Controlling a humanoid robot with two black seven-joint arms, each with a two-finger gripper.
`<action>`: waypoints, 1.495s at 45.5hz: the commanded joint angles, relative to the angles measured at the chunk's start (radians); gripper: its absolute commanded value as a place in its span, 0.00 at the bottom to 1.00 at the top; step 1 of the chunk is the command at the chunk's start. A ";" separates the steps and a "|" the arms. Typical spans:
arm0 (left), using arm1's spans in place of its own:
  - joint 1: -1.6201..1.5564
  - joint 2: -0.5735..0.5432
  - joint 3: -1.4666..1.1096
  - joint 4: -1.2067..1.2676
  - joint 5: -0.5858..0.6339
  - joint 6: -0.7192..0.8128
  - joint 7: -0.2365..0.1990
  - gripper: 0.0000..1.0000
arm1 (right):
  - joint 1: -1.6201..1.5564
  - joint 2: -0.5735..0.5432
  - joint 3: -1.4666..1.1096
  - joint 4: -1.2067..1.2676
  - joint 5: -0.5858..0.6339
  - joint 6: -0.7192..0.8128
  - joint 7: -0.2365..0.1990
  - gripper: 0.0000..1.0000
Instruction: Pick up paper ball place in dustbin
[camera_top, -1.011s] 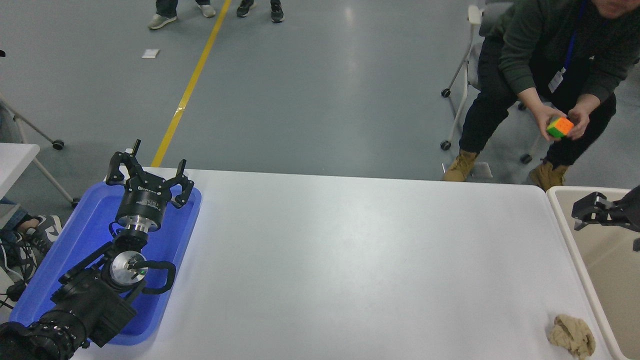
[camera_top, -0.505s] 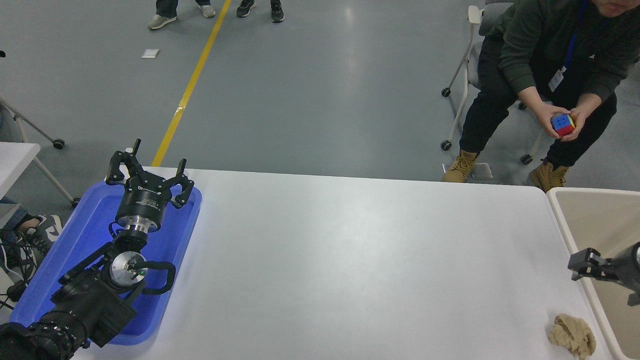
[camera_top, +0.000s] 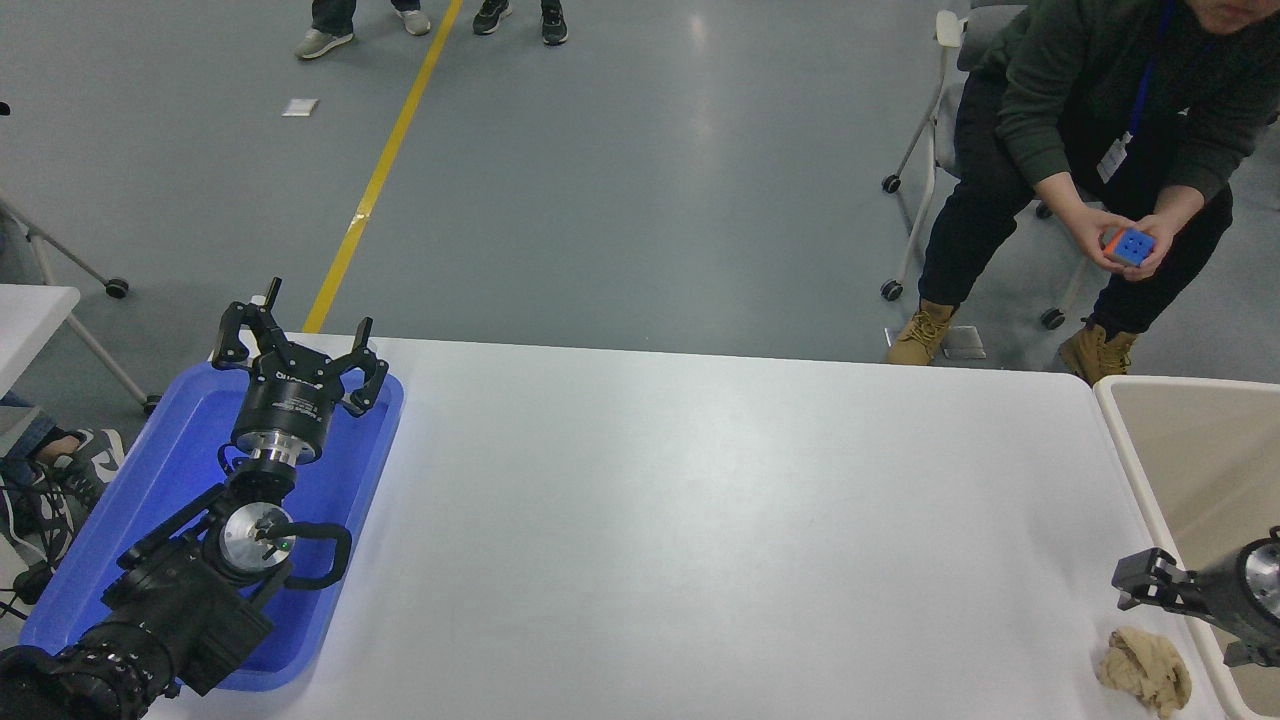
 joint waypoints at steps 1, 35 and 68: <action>0.000 0.000 0.000 0.000 -0.002 0.000 0.000 1.00 | -0.042 0.003 0.033 -0.004 0.000 -0.053 0.000 1.00; 0.000 0.000 0.000 0.000 0.000 0.000 0.000 1.00 | -0.157 0.019 0.113 -0.013 -0.002 -0.158 0.003 0.96; -0.001 0.000 0.000 0.000 0.000 -0.001 0.000 1.00 | -0.113 -0.049 0.100 0.019 -0.080 -0.234 0.005 0.00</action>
